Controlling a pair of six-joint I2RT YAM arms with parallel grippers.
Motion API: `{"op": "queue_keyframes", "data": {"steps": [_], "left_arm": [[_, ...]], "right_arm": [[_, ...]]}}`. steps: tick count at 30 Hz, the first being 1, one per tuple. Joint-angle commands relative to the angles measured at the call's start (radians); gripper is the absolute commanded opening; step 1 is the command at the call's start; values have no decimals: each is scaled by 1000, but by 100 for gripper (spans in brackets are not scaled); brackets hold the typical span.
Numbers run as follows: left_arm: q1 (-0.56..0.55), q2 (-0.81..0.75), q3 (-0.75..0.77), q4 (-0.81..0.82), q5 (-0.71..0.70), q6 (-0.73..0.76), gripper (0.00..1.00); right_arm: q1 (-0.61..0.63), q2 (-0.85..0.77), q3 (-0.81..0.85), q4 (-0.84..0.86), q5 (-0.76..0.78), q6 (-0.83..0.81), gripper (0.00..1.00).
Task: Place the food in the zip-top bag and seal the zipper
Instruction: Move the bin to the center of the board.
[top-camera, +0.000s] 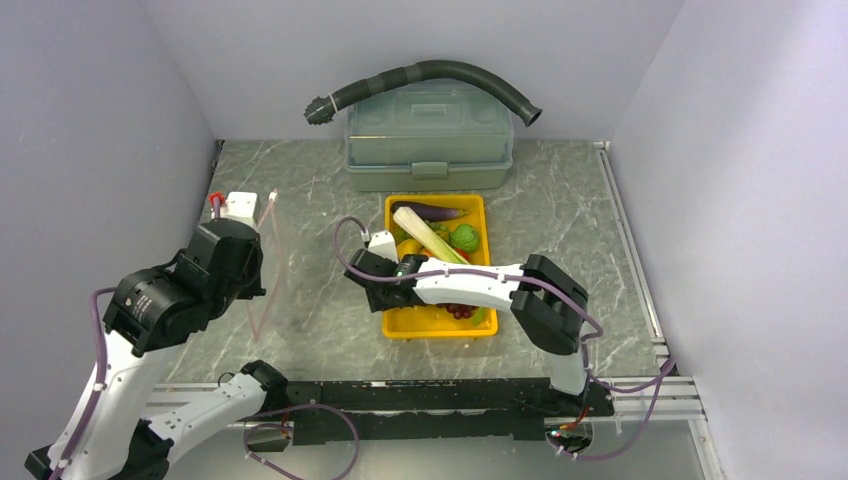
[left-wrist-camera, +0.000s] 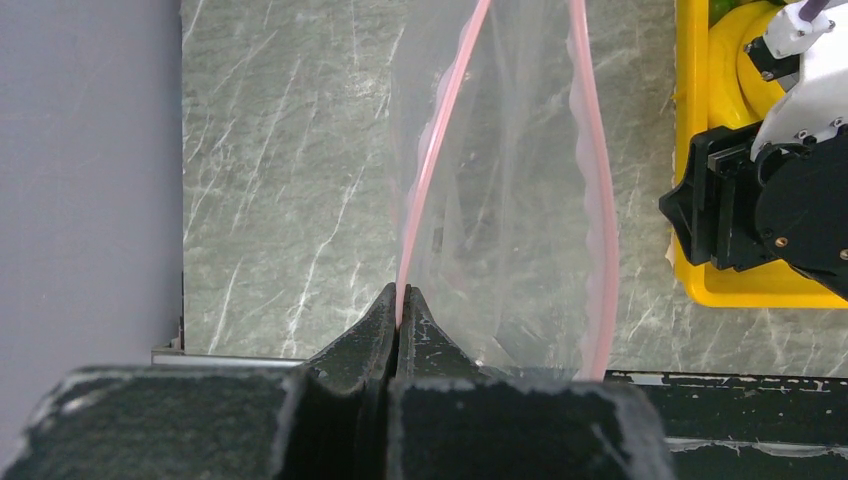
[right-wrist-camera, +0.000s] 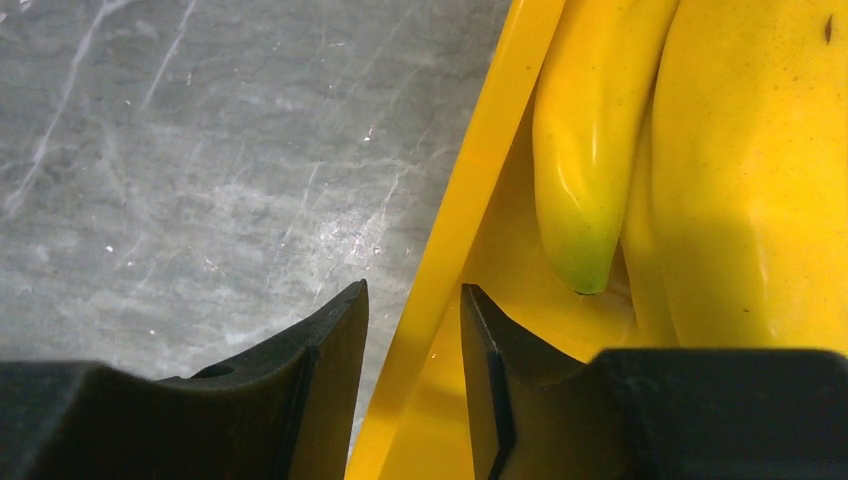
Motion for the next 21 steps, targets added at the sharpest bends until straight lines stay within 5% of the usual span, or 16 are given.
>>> {"op": "queue_keyframes", "data": {"steps": [1, 13, 21], "left_arm": [[-2, -7, -2, 5, 4, 0, 0], [-2, -6, -10, 8, 9, -2, 0], [-2, 0, -11, 16, 14, 1, 0]], "right_arm": [[3, 14, 32, 1, 52, 27, 40], [3, -57, -61, -6, 79, 31, 1], [5, -171, -185, -13, 102, 54, 0]]}}
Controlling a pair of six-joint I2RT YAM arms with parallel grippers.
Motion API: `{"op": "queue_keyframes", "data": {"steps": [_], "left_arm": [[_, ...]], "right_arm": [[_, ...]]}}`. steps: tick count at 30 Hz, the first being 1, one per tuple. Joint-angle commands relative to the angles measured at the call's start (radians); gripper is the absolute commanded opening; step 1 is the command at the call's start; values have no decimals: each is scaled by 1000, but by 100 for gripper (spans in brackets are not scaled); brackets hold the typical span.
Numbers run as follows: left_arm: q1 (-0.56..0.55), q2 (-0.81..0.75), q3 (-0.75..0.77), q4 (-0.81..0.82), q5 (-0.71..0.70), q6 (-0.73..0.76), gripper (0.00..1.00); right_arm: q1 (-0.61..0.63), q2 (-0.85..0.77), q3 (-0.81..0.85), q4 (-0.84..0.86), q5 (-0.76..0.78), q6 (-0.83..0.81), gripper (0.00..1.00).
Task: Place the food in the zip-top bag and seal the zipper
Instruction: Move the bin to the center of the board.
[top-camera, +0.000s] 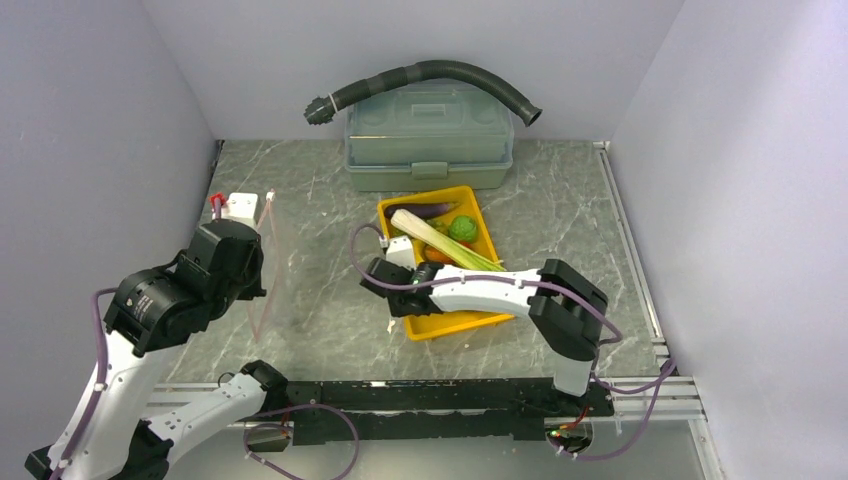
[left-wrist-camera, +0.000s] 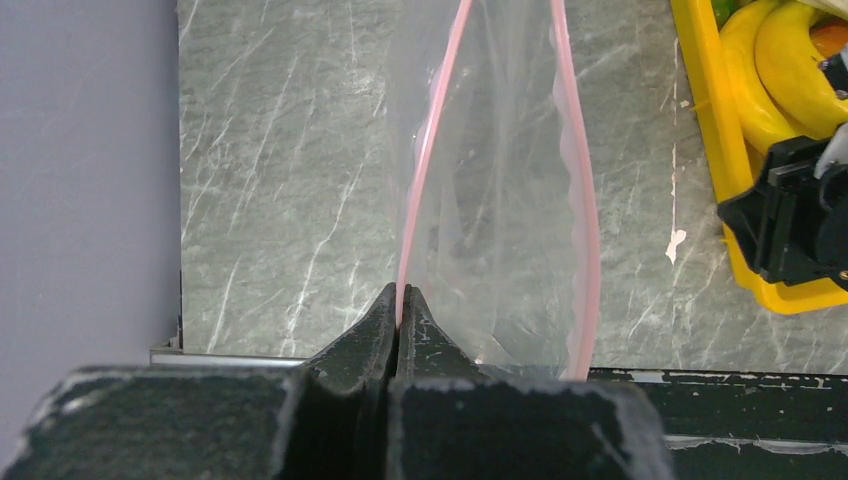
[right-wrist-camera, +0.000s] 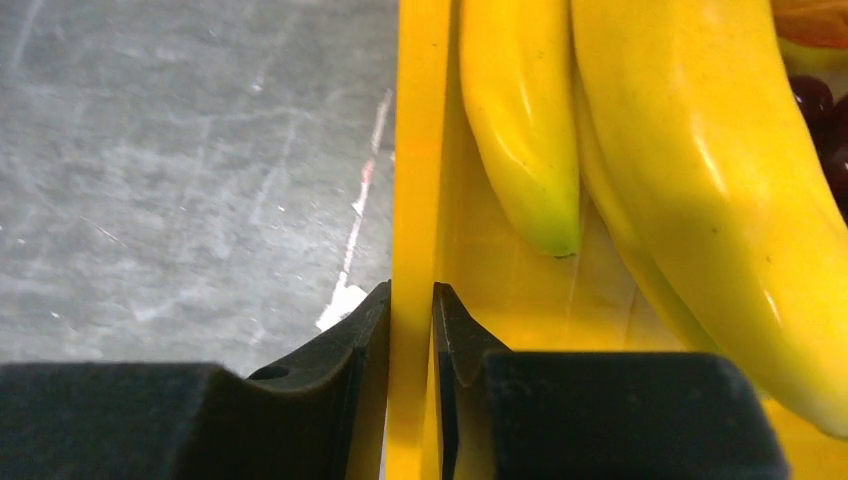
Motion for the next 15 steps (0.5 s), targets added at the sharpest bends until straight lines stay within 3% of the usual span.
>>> {"op": "queue_keyframes", "data": {"steps": [1, 15], "left_arm": [[-2, 5, -3, 18, 12, 1, 0], [-2, 41, -9, 56, 68, 5, 0]], "right_arm": [[3, -104, -66, -17, 45, 15, 0], [-1, -245, -243, -50, 177, 92, 0]]}}
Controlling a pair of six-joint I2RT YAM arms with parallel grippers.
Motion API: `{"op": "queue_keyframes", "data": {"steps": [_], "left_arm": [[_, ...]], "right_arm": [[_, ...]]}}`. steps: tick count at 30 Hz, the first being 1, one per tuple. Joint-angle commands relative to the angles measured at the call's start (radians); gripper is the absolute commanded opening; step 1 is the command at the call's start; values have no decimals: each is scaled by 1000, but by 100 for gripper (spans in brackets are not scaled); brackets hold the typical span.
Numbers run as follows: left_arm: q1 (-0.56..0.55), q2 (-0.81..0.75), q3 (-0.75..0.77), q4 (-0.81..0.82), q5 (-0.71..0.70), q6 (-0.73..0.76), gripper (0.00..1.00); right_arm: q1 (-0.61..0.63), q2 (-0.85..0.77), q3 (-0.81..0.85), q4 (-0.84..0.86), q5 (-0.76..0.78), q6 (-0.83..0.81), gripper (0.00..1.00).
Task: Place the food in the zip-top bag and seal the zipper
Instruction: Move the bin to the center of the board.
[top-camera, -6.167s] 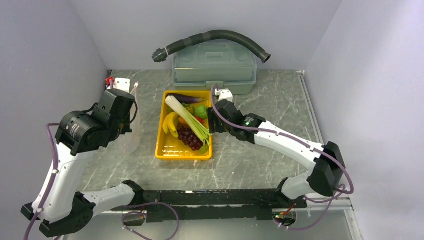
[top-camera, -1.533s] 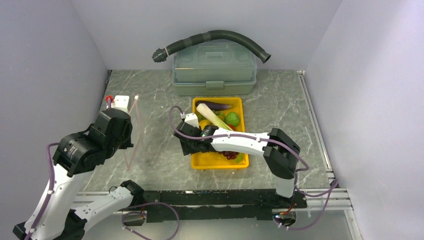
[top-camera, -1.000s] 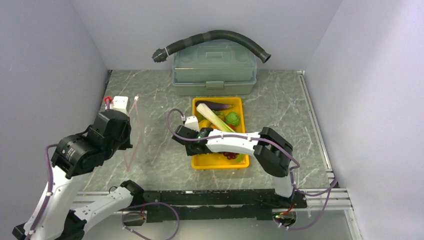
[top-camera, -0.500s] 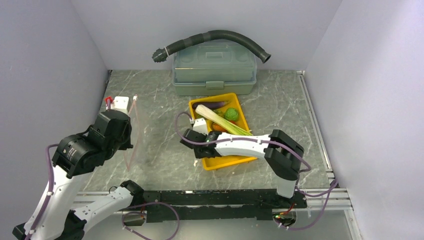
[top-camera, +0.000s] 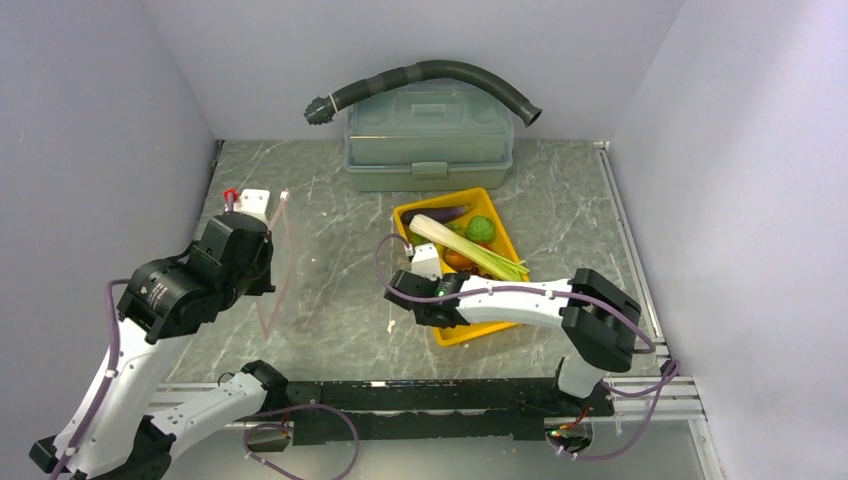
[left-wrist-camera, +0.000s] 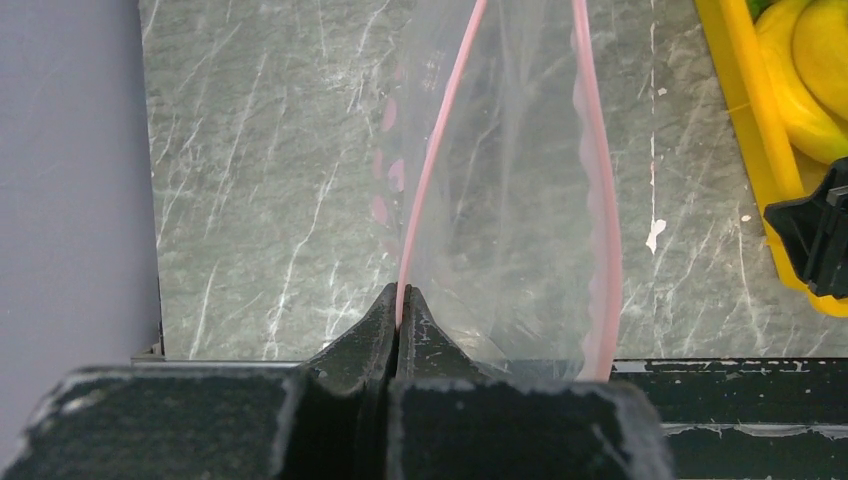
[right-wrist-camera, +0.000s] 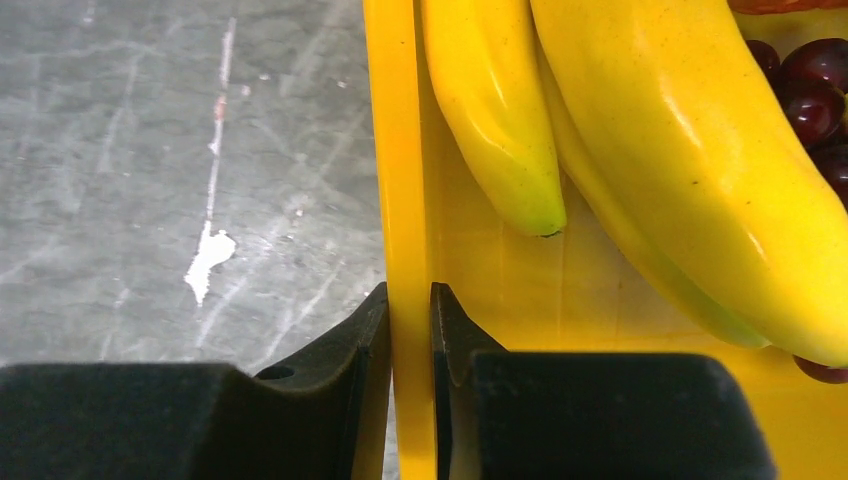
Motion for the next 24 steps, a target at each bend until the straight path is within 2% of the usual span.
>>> {"op": "queue_keyframes", "data": {"steps": [1, 9, 15, 21, 24], "left_arm": [[-2, 7, -2, 34, 26, 5, 0], [-2, 15, -25, 54, 55, -9, 0], [-2, 27, -47, 80, 61, -5, 0], [-2, 42, -61, 83, 44, 1, 0], [-2, 44, -67, 94, 44, 5, 0]], "right_arm": [[-8, -86, -51, -36, 109, 87, 0], [-18, -123, -88, -23, 118, 143, 0], [-17, -83, -24, -21, 115, 127, 1], [-17, -106, 17, -9, 98, 93, 35], [-17, -129, 28, -6, 85, 74, 42]]}}
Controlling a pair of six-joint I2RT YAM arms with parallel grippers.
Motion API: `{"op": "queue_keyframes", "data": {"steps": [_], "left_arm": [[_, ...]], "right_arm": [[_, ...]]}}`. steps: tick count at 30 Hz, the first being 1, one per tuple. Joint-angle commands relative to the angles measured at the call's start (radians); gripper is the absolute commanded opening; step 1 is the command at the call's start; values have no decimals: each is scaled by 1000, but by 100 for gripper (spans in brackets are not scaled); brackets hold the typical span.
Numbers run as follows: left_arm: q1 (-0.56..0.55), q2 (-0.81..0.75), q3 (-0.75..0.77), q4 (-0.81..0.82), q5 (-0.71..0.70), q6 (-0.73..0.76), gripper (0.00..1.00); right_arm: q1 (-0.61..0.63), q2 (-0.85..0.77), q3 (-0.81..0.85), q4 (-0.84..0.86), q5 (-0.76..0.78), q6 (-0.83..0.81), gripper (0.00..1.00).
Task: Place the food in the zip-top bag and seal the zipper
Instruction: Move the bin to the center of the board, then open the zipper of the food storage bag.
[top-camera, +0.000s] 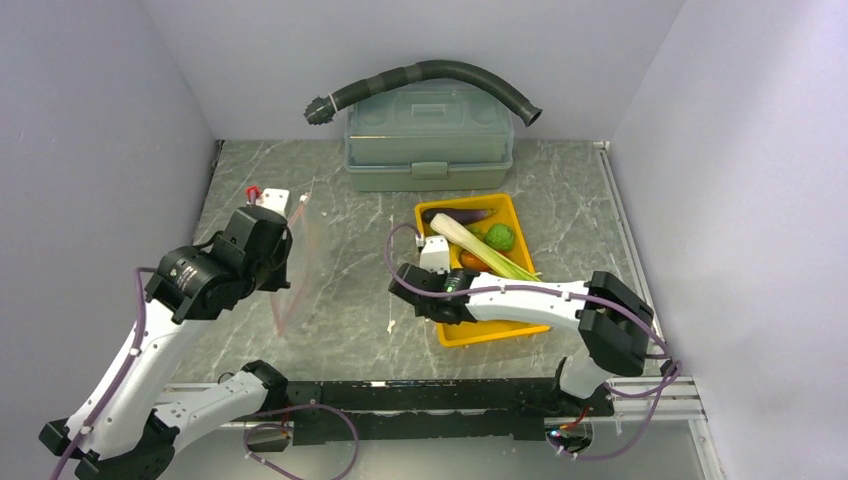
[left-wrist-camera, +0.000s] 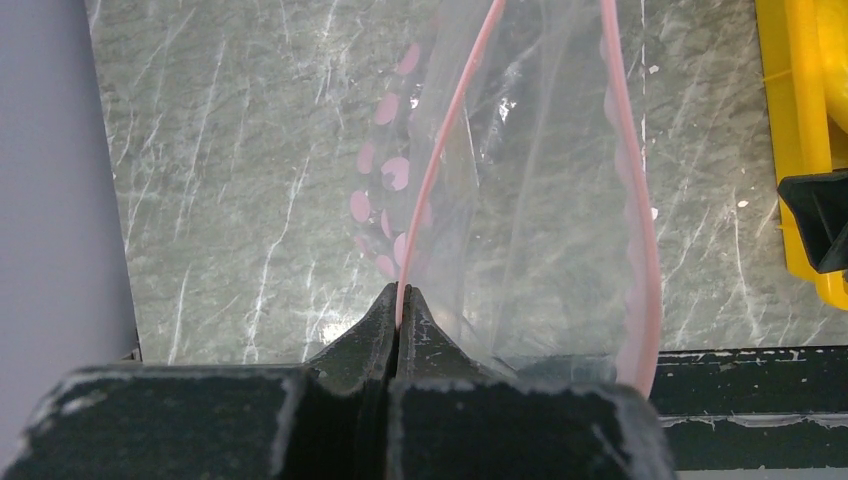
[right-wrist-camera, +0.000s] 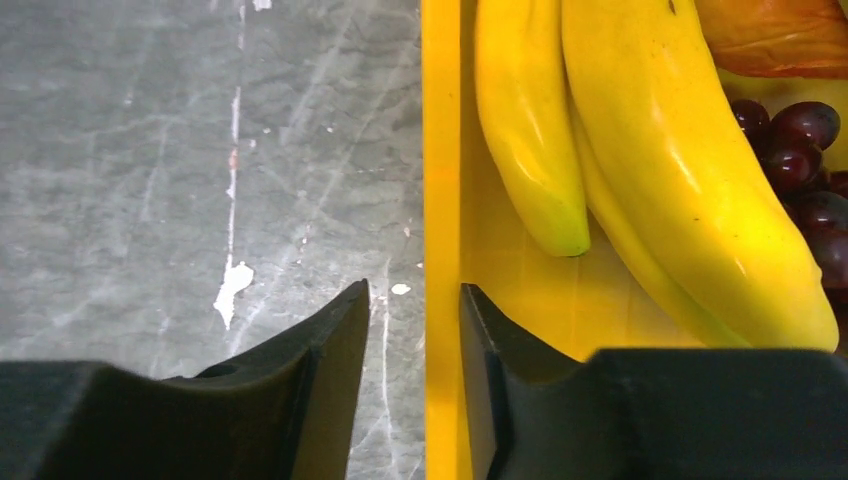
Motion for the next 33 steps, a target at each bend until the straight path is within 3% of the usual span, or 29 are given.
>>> {"op": "queue_keyframes", "data": {"steps": [1, 7, 17, 33], "left_arm": [[-2, 1, -8, 37, -4, 6, 0], [-2, 20, -13, 62, 32, 6, 0], [-2, 53, -26, 104, 94, -14, 0], [-2, 107, -37, 114, 131, -55, 0]], "right_arm": [[-4, -61, 53, 19, 17, -20, 45], [-1, -144, 64, 23, -41, -55, 51], [-1, -339, 107, 171, -210, -142, 59], [2, -207, 329, 308, -355, -147, 71]]}}
